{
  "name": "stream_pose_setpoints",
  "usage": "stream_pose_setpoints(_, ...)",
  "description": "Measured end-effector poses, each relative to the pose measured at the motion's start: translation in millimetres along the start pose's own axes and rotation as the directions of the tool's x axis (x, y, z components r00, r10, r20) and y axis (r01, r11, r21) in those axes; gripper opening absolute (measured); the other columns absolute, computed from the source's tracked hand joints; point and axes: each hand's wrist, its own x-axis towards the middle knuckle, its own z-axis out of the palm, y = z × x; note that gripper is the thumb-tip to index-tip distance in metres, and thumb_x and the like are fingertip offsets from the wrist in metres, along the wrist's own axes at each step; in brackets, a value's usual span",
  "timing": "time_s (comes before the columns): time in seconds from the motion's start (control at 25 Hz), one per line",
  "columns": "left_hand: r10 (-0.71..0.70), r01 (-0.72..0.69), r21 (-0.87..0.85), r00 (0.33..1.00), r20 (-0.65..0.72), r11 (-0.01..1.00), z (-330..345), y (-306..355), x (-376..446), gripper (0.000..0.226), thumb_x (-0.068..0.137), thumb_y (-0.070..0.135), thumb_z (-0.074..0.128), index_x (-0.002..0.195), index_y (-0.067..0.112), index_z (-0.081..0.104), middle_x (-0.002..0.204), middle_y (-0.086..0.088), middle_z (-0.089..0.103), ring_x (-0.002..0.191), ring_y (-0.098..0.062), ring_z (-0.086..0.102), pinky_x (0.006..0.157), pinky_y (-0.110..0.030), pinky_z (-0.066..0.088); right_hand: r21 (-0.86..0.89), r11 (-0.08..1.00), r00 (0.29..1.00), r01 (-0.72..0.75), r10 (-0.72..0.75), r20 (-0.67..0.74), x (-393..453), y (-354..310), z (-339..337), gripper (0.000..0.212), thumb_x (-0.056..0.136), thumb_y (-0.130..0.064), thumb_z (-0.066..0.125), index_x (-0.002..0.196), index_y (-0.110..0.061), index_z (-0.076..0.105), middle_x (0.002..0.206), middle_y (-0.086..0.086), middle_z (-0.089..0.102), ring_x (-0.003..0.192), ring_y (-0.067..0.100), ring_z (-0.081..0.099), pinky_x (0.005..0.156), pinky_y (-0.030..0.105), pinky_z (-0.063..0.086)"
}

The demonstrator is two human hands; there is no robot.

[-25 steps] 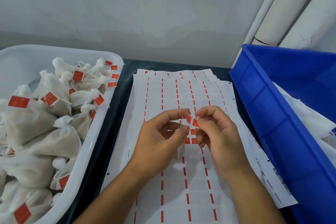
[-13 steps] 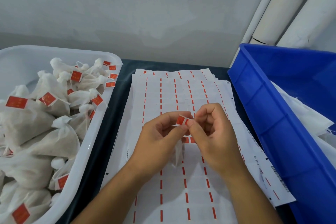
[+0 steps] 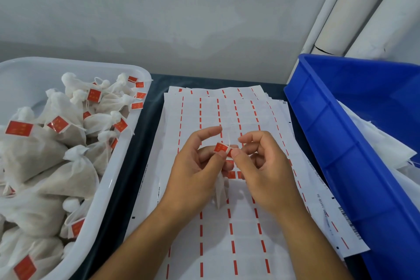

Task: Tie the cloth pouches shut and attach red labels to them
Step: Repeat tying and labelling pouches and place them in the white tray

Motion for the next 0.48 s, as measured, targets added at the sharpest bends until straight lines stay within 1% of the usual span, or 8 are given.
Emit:
stream_pose_setpoints(0.04,-0.001,0.001,0.003,1.0,0.001,1.0,0.2,0.3,-0.1,0.037,0.101,0.019,0.061,0.129,0.042,0.054,0.088,0.004,0.078,0.084,-0.015,0.077,0.071,-0.017,0.058,0.018,1.0,0.999,-0.018,0.017,0.031,-0.1,0.2,-0.1,0.014,0.095,-0.037,0.069,0.107,-0.037,0.063,0.092,-0.019,0.068,0.085,0.011,0.069,0.069,0.029,0.063)
stream_pose_setpoints(0.08,0.001,-0.001,0.005,1.0,0.005,1.0,0.1,0.3,-0.4,0.038,0.101,0.018,0.06,0.129,0.043,0.053,0.088,0.004,0.078,0.085,-0.015,0.077,0.072,-0.017,0.058,0.028,0.999,0.998,-0.022,0.02,0.055,-0.2,-0.1,0.1,0.012,0.095,-0.038,0.069,0.106,-0.038,0.065,0.093,-0.019,0.068,0.087,0.011,0.07,0.069,0.028,0.062)
stream_pose_setpoints(0.12,0.006,-0.006,0.004,1.0,0.015,1.0,-0.1,0.3,-0.9,0.038,0.102,0.018,0.06,0.13,0.043,0.053,0.088,0.003,0.079,0.086,-0.016,0.077,0.073,-0.017,0.058,0.031,0.999,0.998,-0.012,0.01,0.068,-0.4,-1.0,0.5,0.011,0.095,-0.037,0.069,0.106,-0.038,0.067,0.094,-0.019,0.069,0.088,0.01,0.069,0.067,0.024,0.061)
stream_pose_setpoints(0.2,0.017,-0.017,-0.009,0.999,0.04,1.0,-0.5,0.7,-2.1,0.039,0.103,0.016,0.059,0.131,0.041,0.053,0.089,0.001,0.079,0.087,-0.018,0.077,0.075,-0.018,0.059,0.04,0.999,0.998,0.014,-0.016,0.053,-0.5,-3.3,1.1,0.012,0.094,-0.034,0.071,0.105,-0.037,0.07,0.096,-0.017,0.07,0.088,0.008,0.069,0.065,0.016,0.057)
stream_pose_setpoints(0.32,0.025,-0.024,-0.019,0.998,0.049,1.0,1.1,1.2,-2.9,0.043,0.103,0.014,0.059,0.135,0.042,0.049,0.092,0.002,0.078,0.088,-0.018,0.076,0.077,-0.02,0.059,0.016,0.998,0.999,0.053,-0.053,0.007,-0.5,-3.8,2.0,0.011,0.093,-0.028,0.073,0.101,-0.036,0.071,0.105,-0.018,0.068,0.093,0.008,0.068,0.069,0.014,0.055)
stream_pose_setpoints(0.4,0.022,-0.022,0.011,1.0,0.021,1.0,3.7,1.2,-3.2,0.049,0.102,0.017,0.06,0.137,0.048,0.043,0.1,0.013,0.074,0.091,-0.015,0.076,0.074,-0.016,0.058,-0.004,0.998,0.998,0.059,-0.059,0.004,-1.3,-4.6,2.6,0.012,0.095,-0.027,0.072,0.098,-0.039,0.068,0.106,-0.021,0.068,0.097,0.003,0.066,0.072,0.01,0.053)
stream_pose_setpoints(0.48,0.023,-0.023,0.049,1.0,-0.001,0.999,5.3,1.2,-2.9,0.053,0.101,0.021,0.062,0.135,0.055,0.04,0.105,0.026,0.066,0.09,-0.01,0.075,0.069,-0.015,0.057,0.0,0.999,0.999,0.043,-0.043,-0.005,-1.7,-6.2,2.5,0.011,0.095,-0.029,0.07,0.096,-0.04,0.066,0.102,-0.024,0.068,0.099,-0.003,0.064,0.072,0.005,0.05)
